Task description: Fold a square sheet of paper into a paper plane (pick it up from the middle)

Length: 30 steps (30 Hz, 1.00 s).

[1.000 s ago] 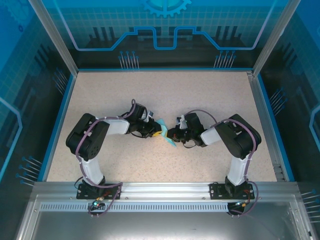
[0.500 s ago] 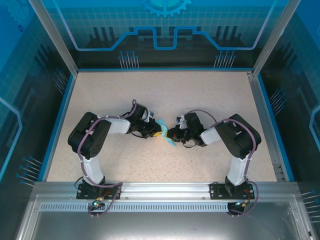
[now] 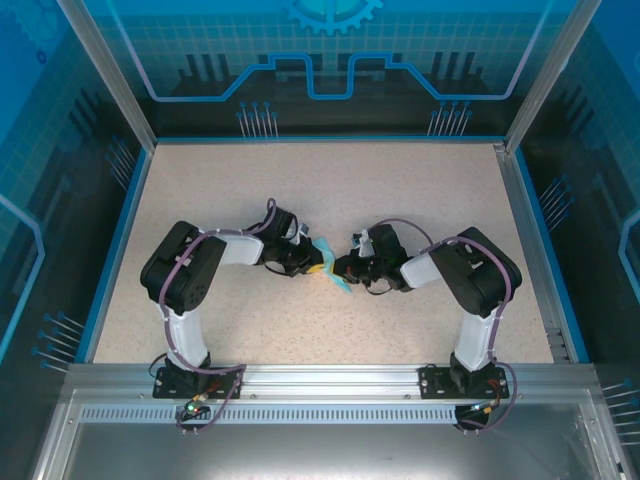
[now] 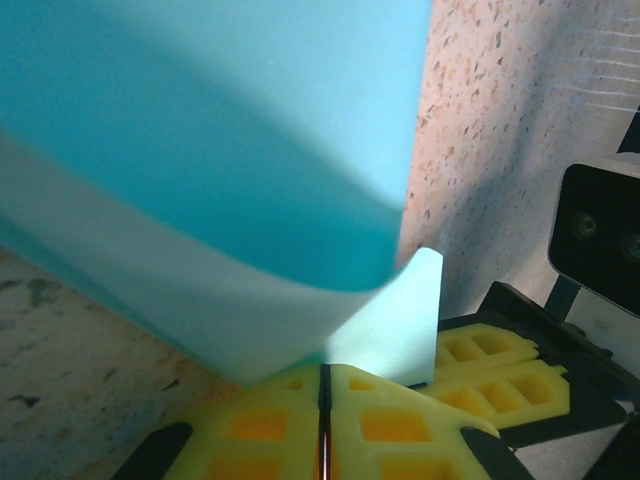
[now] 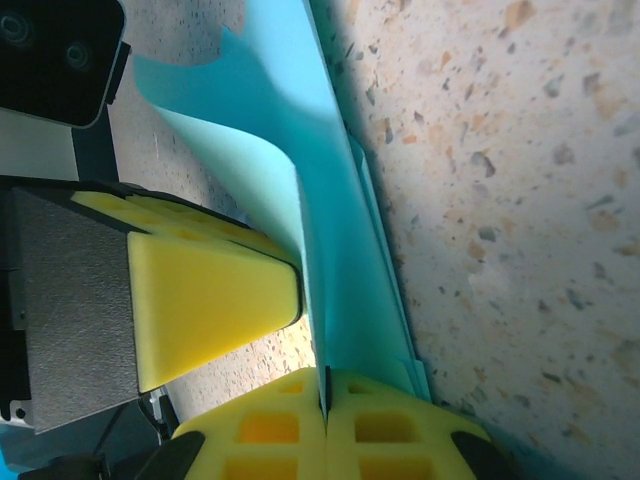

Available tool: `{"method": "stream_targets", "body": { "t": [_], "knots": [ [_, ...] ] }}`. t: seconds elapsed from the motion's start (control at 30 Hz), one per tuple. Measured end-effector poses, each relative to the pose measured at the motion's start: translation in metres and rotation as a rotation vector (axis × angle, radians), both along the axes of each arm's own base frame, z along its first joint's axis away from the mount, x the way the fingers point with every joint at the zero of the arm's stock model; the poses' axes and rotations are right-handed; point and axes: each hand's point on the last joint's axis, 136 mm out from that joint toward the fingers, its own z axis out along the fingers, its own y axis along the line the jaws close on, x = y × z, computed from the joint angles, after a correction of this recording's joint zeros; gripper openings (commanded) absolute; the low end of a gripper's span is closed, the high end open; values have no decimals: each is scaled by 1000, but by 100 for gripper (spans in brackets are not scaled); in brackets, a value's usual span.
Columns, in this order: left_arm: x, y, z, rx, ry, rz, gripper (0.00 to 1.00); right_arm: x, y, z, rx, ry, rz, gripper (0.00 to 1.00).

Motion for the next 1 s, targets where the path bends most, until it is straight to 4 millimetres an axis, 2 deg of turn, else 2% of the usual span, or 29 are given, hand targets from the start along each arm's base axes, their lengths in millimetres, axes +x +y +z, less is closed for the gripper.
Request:
{"method": "stream_targets", "body": {
  "t": [0.23,0.47,0.7,1.0],
  "knots": [
    [0,1,-1,15,0,-7,10,-2,1,4,-15,2,35,15],
    [-1,1,-2,18,6,-8,10,-14,-7,6,-63,17,68,20],
    [0,1,-2,20,12,-8,10,-24,-13,1,-103,40,94,11],
    [0,1,-2,20,14,-9,10,-27,-15,-1,-113,51,100,8]
  ]
}}
